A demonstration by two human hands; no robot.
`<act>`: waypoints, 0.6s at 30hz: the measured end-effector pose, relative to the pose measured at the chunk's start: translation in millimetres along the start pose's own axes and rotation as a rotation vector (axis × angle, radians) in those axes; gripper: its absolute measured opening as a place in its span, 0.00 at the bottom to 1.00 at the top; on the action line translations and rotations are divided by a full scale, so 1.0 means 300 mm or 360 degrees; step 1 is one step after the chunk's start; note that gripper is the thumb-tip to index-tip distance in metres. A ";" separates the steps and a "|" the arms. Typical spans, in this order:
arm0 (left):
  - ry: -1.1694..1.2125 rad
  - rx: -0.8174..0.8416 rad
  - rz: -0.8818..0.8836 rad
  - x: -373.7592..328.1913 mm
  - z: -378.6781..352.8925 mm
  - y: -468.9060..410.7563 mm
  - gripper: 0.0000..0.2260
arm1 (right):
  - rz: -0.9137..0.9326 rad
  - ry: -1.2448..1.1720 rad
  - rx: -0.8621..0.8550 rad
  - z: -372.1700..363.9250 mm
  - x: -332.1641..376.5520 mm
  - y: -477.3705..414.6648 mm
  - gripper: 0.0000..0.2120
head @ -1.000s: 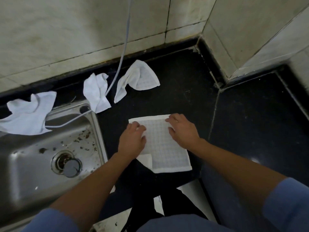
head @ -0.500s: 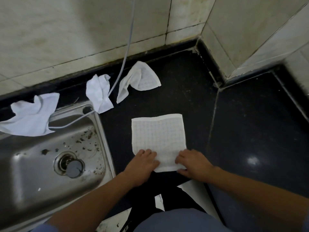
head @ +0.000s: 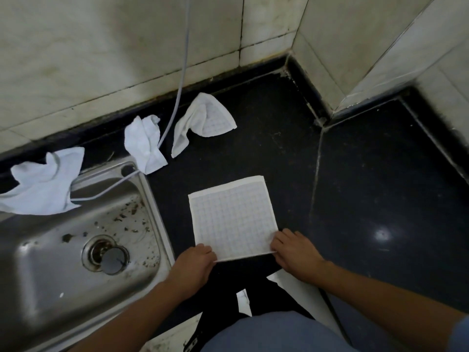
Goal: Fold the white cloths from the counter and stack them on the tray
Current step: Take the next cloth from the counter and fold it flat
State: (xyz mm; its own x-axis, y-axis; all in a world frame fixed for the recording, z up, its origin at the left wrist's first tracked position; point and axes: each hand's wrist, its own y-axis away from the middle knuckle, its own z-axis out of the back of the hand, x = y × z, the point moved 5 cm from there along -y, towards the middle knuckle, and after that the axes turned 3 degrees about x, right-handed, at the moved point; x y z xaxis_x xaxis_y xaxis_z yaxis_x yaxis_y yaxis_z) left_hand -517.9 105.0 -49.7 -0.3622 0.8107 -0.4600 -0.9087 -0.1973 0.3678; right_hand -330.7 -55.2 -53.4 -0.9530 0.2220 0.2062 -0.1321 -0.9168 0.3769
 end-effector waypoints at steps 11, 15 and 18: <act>0.0641 -0.0304 0.0694 0.199 0.297 -0.157 0.08 | -0.0489 -0.0629 -0.0153 0.336 -0.170 -0.308 0.09; 0.0667 -0.0311 0.0947 0.279 0.287 -0.225 0.07 | -0.0683 -0.0569 -0.0089 0.296 -0.201 -0.435 0.10; 0.0705 -0.0355 0.1072 0.319 0.253 -0.256 0.09 | -0.0784 -0.0462 -0.0069 0.249 -0.209 -0.463 0.10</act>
State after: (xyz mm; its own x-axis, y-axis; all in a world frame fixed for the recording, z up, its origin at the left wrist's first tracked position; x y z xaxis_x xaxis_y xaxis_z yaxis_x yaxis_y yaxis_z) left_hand -466.9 239.7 -60.7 -0.8481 0.1980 -0.4914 -0.4718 -0.7044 0.5303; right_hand -232.1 83.0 -51.1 -0.6630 0.7031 0.2570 -0.5586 -0.6932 0.4554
